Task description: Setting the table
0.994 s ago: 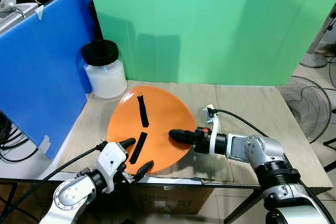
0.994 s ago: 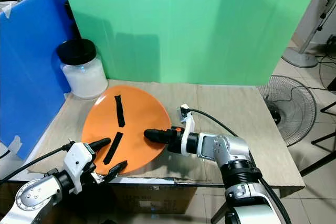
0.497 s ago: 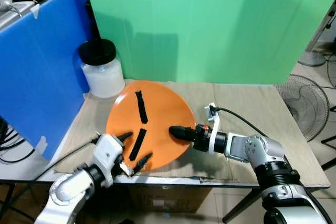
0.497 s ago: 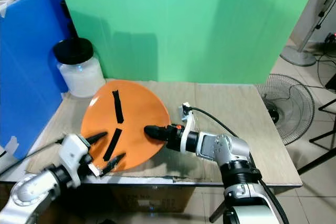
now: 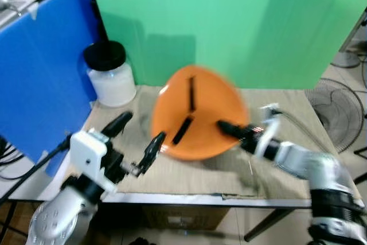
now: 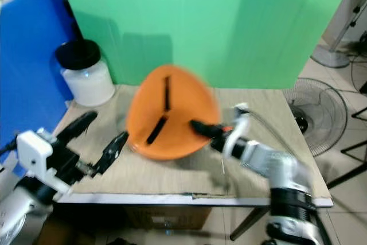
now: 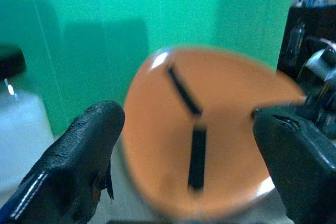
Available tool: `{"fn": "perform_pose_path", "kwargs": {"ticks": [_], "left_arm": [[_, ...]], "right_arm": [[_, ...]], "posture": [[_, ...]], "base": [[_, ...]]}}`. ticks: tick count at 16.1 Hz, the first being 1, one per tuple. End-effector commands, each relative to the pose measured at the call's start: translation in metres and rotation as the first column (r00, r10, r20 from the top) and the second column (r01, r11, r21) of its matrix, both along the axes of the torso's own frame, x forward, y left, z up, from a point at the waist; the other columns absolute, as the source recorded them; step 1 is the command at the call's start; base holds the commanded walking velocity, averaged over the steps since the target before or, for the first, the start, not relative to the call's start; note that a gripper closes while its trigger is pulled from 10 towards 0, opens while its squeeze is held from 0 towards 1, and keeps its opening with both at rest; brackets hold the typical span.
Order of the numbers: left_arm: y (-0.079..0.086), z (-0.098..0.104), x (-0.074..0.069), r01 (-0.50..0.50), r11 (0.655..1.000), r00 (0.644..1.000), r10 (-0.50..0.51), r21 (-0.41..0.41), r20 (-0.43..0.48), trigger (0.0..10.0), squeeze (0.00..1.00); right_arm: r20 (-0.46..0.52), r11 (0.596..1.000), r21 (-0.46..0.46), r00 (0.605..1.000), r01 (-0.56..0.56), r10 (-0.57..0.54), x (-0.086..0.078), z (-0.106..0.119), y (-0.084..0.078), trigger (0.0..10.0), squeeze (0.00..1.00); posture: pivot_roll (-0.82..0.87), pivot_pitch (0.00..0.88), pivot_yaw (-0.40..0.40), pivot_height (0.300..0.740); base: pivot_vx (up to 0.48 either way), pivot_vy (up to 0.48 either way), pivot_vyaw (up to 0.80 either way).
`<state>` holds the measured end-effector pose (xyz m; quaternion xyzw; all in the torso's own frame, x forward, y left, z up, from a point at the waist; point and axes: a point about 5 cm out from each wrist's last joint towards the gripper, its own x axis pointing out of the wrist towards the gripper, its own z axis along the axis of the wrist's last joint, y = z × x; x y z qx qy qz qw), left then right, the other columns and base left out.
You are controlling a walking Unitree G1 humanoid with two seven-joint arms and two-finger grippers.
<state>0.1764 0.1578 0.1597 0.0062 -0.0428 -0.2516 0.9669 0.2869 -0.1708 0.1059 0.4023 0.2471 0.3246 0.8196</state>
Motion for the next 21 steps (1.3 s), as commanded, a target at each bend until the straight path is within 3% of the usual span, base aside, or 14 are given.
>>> {"fn": "perform_pose_path", "kwargs": {"ticks": [1, 2, 4, 6, 8, 11, 12, 21], "left_arm": [[0.003, 0.001, -0.005, -0.043, 0.999, 0.999, 0.043, 0.020, -0.003, 10.0, 0.00], [0.006, -0.010, -0.009, -0.076, 0.993, 0.996, 0.081, 0.093, -0.046, 10.0, 0.00], [0.012, -0.020, -0.012, -0.119, 0.974, 0.986, 0.139, 0.191, -0.094, 10.0, 0.00], [0.016, -0.018, -0.004, -0.227, 0.960, 0.965, 0.244, 0.163, -0.094, 10.0, 0.00], [0.011, -0.015, 0.000, -0.240, 0.957, 0.965, 0.253, 0.165, -0.066, 10.0, 0.00], [0.018, -0.030, 0.005, -0.350, 0.897, 0.918, 0.385, 0.270, -0.090, 10.0, 0.00], [0.019, -0.030, 0.005, -0.372, 0.892, 0.910, 0.405, 0.259, -0.087, 10.0, 0.00], [0.016, -0.027, 0.007, -0.375, 0.894, 0.910, 0.406, 0.246, -0.087, 10.0, 0.00]], "right_arm": [[0.092, 0.997, 0.051, 0.994, 0.051, -0.055, 0.000, 0.023, -0.012, 8.0, 0.00], [0.159, 0.991, 0.084, 0.980, 0.104, -0.116, -0.006, 0.039, -0.027, 10.0, 0.00], [0.234, 0.988, 0.043, 0.960, 0.146, -0.152, -0.017, 0.054, -0.035, 10.0, 0.00], [0.264, 0.992, 0.080, 0.958, 0.098, -0.116, -0.037, 0.065, -0.031, 10.0, 0.00], [0.262, 0.991, 0.102, 0.959, 0.086, -0.110, -0.048, 0.064, -0.028, 10.0, 0.00], [0.222, 0.988, 0.134, 0.969, 0.077, -0.106, -0.060, 0.058, -0.021, 10.0, 0.00], [0.210, 0.986, 0.144, 0.972, 0.079, -0.109, -0.062, 0.056, -0.020, 10.0, 0.00], [0.150, 0.980, 0.158, 0.978, 0.124, -0.148, -0.069, 0.050, -0.021, 10.0, 0.00]], "posture": [[-0.07, 0.000, 0.028, 0.740], [-0.07, 0.000, 0.032, 0.740], [-0.07, 0.000, 0.038, 0.740], [-0.08, 0.000, 0.045, 0.740], [-0.09, 0.000, 0.050, 0.740], [-0.09, 0.000, 0.056, 0.740], [-0.08, 0.000, 0.052, 0.740], [-0.08, 0.000, 0.032, 0.740]], "base": [[0.000, 0.000, 0.00], [0.000, 0.000, 0.00], [0.000, 0.000, 0.00], [0.000, 0.000, -0.78], [0.000, 0.000, -0.78], [0.000, 0.000, -0.78], [0.000, 0.000, -0.79], [0.000, 0.000, -0.78]]}}
